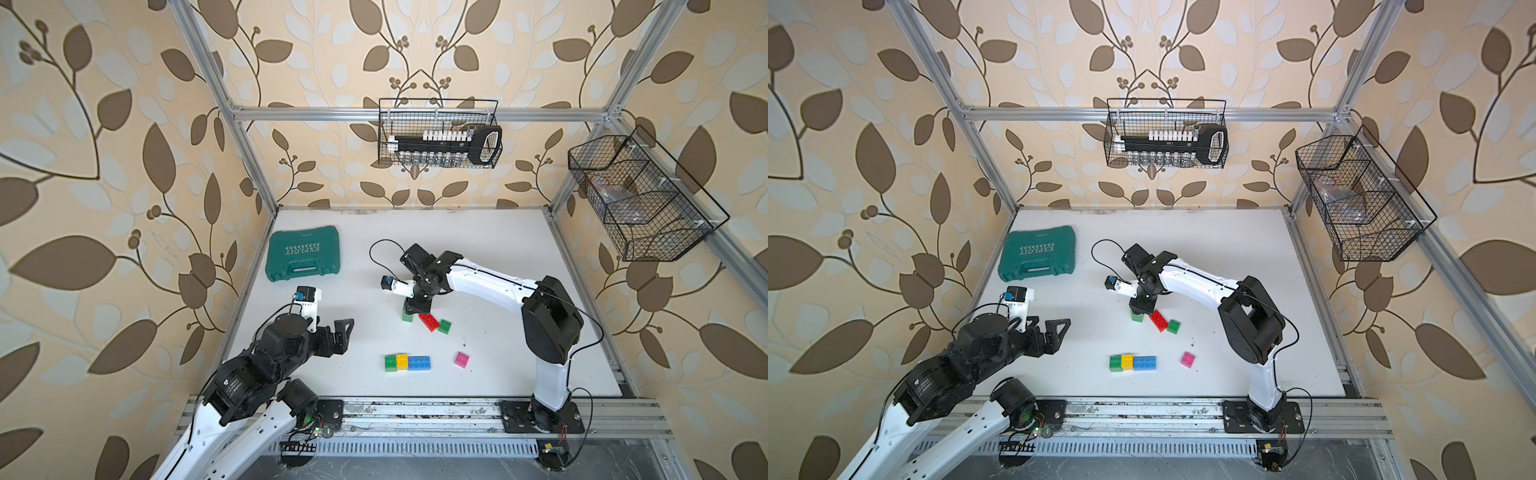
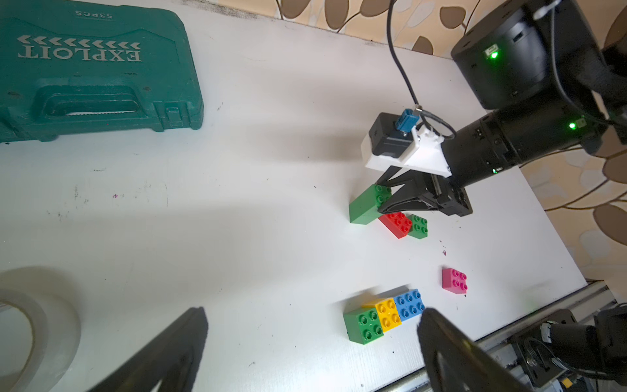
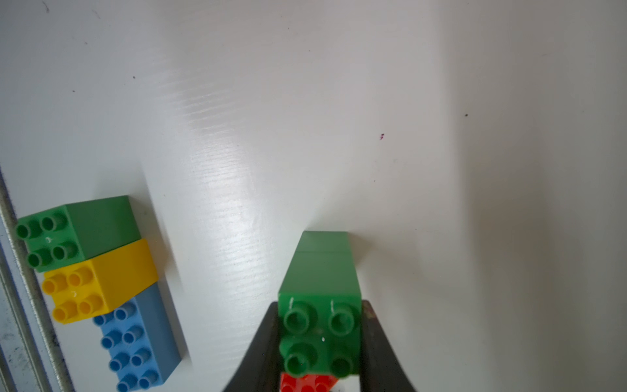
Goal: Assemble the letter r with lego
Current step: Assemble the lego brick with the lego brick.
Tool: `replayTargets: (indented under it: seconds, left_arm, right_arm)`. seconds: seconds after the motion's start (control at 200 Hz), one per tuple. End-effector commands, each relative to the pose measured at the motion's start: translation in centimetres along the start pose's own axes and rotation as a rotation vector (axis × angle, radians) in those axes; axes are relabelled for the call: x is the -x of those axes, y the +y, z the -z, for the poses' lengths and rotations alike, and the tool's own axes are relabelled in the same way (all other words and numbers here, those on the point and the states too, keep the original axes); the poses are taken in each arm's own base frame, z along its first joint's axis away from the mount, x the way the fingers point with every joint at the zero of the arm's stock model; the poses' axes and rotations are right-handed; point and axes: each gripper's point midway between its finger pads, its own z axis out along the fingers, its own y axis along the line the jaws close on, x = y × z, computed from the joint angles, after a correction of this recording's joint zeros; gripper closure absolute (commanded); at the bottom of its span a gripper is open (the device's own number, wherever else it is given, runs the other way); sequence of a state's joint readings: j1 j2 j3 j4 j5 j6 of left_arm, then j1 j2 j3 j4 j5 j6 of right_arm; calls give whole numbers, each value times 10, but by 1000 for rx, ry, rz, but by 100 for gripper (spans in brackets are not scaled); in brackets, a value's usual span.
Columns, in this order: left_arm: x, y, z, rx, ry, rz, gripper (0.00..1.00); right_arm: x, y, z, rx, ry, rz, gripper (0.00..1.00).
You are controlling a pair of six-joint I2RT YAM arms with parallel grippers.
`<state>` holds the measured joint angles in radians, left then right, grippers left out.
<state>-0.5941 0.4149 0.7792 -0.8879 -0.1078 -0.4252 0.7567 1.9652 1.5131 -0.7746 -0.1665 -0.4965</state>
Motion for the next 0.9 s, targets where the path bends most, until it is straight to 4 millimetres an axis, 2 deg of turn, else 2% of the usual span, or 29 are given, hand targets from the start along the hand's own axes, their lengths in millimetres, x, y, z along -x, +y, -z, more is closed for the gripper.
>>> replayTargets:
  seconds: [0.0, 0.165, 0.325, 0.455, 0.645, 0.695, 0.77, 0.815, 0.895]
  left_arm:
    - [3, 1, -4, 10, -10, 0, 1]
    - [2, 0, -7, 12, 3, -3, 1]
    - [2, 0, -7, 12, 5, -5, 1]
    - [2, -1, -7, 7, 5, -7, 1]
    - [3, -1, -5, 2, -6, -4, 1]
    - [3, 0, -4, 2, -9, -4, 1]
    - [4, 0, -3, 0, -17, -3, 1]
    - [4, 0, -3, 0, -19, -3, 1]
    - [4, 0, -1, -2, -27, -2, 1]
  right_arm:
    - [-80, 8, -66, 59, 307, -67, 100]
    - [-82, 7, -68, 76, 338, -125, 100]
    - [-78, 17, -65, 104, 341, -143, 100]
    - [-77, 28, -56, 112, 364, -141, 100]
    - [-63, 40, -38, 121, 319, -152, 100]
    - [-59, 39, -35, 114, 301, -162, 90]
    - [-53, 39, -30, 114, 282, -170, 86]
    - [-49, 37, -28, 104, 271, -178, 77]
    - [-42, 38, -21, 106, 249, -184, 69]
